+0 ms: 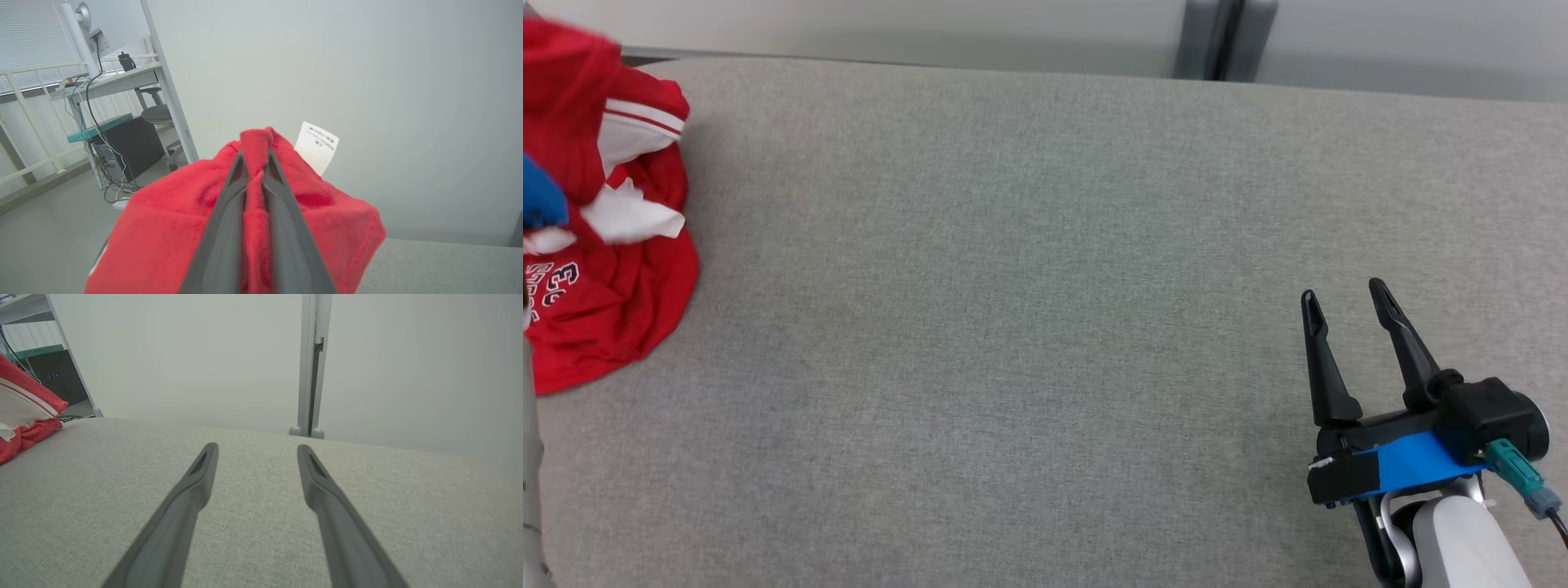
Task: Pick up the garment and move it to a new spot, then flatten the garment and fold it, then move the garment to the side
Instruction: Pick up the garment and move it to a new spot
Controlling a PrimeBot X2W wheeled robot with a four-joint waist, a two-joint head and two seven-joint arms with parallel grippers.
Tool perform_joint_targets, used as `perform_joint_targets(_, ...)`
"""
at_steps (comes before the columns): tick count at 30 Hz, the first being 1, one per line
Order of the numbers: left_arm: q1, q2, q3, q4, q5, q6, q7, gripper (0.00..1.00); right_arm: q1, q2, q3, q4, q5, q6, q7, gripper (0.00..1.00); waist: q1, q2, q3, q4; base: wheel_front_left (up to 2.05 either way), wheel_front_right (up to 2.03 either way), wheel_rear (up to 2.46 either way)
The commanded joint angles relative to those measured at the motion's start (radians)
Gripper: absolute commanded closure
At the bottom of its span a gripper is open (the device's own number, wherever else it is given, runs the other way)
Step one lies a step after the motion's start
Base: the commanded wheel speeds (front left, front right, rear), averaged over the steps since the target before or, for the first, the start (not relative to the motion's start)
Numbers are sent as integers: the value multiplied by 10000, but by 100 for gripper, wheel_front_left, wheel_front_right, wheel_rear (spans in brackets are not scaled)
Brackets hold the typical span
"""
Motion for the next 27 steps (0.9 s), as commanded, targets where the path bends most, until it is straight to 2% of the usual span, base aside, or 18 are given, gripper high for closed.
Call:
perform_joint_targets(1,-204,-93,-133,-495,80,-19,-48,100,114,29,-18,41,101,1,-35,0,1,0,-197,-155,0,0,0)
perform_joint_targets(8,-569,-356,-1062,-3043,323,-176,60,100,305,98,71,170,424,1,-33,0,1,0,-781,-909,0,0,0)
perform_joint_targets(16,-966,-902,-2425,-5455,-8,-272,1067,100,242,97,404,157,1226,1,-33,0,1,0,-912,-2395,0,0,0)
perform_joint_targets(22,-948,-1667,-3492,-5878,-372,-261,1518,100,164,100,609,162,1561,1,-33,0,1,0,-844,-3495,0,0,0)
perform_joint_targets(27,-356,-2114,-4485,-5420,-743,-266,1425,100,142,102,724,118,1710,1,-35,0,1,0,-733,-4055,0,0,0)
